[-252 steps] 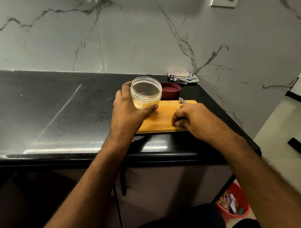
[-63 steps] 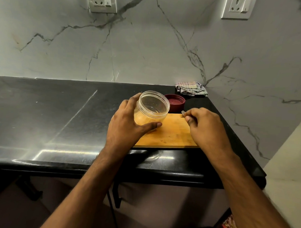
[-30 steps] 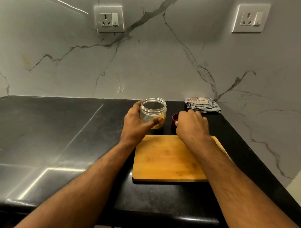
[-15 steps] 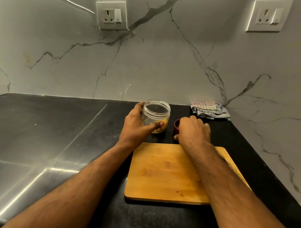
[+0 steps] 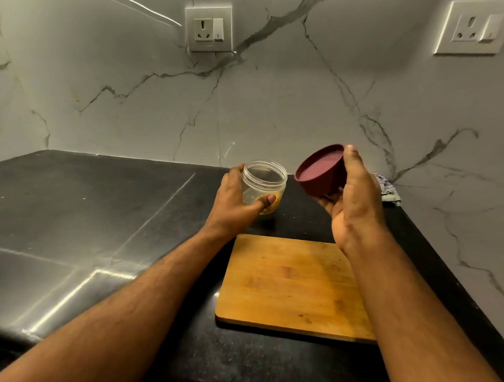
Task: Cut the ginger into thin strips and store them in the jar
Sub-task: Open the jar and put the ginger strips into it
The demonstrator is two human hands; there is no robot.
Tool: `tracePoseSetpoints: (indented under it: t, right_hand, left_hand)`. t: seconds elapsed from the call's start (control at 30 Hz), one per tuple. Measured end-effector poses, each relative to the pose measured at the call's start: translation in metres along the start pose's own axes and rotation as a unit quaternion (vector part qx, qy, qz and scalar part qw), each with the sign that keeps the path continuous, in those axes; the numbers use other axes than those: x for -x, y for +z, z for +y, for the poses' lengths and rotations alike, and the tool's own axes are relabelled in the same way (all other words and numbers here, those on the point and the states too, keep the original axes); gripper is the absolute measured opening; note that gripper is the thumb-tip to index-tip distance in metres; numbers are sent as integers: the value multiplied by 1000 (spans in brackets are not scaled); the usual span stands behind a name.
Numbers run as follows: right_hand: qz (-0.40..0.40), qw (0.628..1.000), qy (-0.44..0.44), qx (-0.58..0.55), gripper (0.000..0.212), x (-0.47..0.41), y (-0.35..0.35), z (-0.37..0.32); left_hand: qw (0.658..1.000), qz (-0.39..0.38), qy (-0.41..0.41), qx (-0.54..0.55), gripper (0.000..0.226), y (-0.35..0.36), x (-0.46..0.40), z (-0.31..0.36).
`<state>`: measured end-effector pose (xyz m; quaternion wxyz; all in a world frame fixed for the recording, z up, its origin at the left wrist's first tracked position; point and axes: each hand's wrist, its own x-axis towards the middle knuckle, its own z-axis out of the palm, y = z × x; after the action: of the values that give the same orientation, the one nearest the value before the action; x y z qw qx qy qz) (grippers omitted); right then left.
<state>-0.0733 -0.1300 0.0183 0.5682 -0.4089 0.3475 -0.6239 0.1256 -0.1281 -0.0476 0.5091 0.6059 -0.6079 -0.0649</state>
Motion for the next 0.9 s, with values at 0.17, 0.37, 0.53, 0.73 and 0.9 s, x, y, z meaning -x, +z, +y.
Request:
tracePoseSetpoints:
  t: [0.17, 0.37, 0.53, 0.73, 0.9]
  right_hand:
    - [-2, 999, 22, -32, 44, -4, 0, 9]
    - [20, 994, 74, 74, 10, -10, 0, 21]
    - [23, 943, -10, 332, 27, -19, -9, 37]
    - [32, 881, -134, 453, 31, -21, -13, 35]
    - [28, 866, -217, 450, 39, -16, -12, 32]
  left_hand:
    - [994, -89, 42, -41, 94, -2, 4, 10]
    - [985, -159, 58, -35, 97, -6, 6, 14]
    - [978, -182, 97, -38, 99, -7, 8, 16]
    - [967, -196, 161, -38, 102, -8, 9, 19]
    - [976, -180, 120, 24, 113, -9, 11, 18]
